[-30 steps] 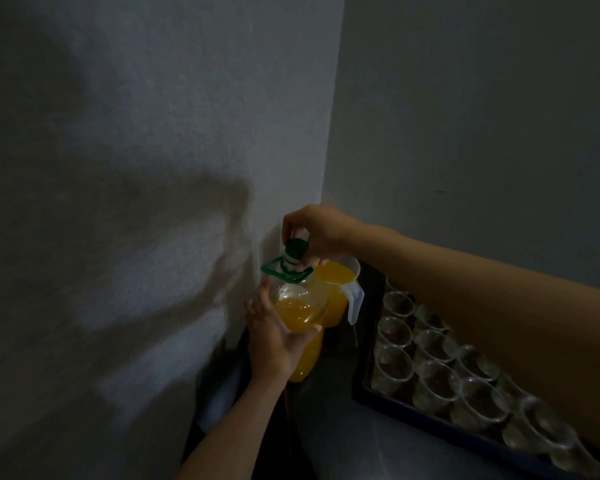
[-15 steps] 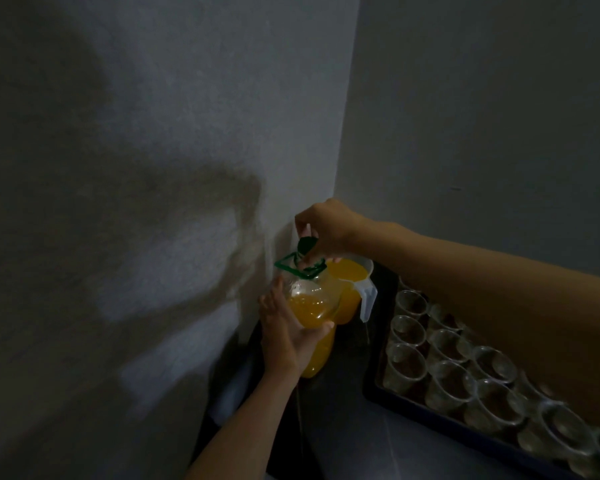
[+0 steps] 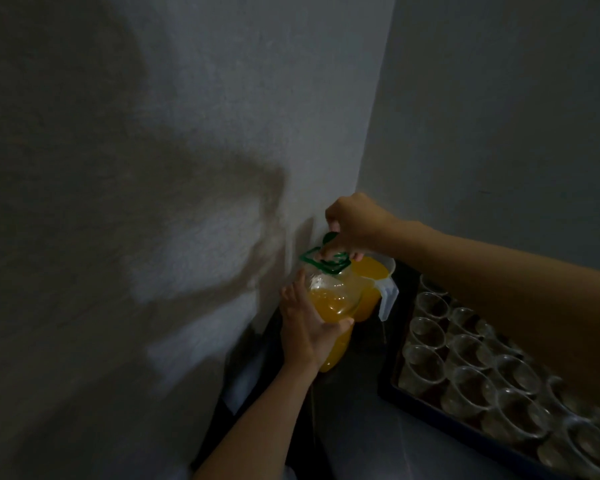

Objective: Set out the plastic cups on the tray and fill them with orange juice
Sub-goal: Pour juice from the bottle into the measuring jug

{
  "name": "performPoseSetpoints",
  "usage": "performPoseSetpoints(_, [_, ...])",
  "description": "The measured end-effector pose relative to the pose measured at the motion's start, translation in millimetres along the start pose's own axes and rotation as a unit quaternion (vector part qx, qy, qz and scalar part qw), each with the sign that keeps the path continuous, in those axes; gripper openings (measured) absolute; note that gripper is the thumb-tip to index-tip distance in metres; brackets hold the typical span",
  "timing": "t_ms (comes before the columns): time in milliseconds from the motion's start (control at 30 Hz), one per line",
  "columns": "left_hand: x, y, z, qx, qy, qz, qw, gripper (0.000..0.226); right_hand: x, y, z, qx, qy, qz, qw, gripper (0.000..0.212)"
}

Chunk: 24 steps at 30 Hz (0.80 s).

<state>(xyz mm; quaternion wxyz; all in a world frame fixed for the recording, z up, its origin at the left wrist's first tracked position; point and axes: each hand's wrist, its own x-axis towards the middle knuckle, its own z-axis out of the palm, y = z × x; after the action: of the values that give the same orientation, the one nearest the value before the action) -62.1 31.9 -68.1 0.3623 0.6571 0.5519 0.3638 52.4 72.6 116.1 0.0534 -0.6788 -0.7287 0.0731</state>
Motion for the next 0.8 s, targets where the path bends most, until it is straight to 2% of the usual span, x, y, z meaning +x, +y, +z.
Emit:
performPoseSetpoints(133, [0, 1, 0, 0.014, 0.009, 0.010, 1.000, 0.122, -2, 5, -6, -0.006, -0.053, -0.024, 0.998, 0.041])
performPoseSetpoints(267, [0, 0, 0, 0.013, 0.013, 0.013, 1.000, 0.122, -5, 7, -14, -0.051, -0.071, -0.069, 0.994, 0.044])
performPoseSetpoints(433, [-1, 3, -1, 0.016, -0.001, 0.009, 1.000, 0.123, 0, 6, -9, 0.005, -0.071, -0.027, 0.997, 0.049])
performPoseSetpoints(567, [-2, 3, -2, 0.013, -0.002, 0.001, 1.000, 0.122, 3, 3, -2, -0.003, -0.043, -0.012, 0.999, 0.042])
performPoseSetpoints(800, [-1, 1, 1, 0.025, 0.013, 0.007, 1.000, 0.125, -2, 4, -16, -0.081, -0.086, -0.093, 0.989, 0.042])
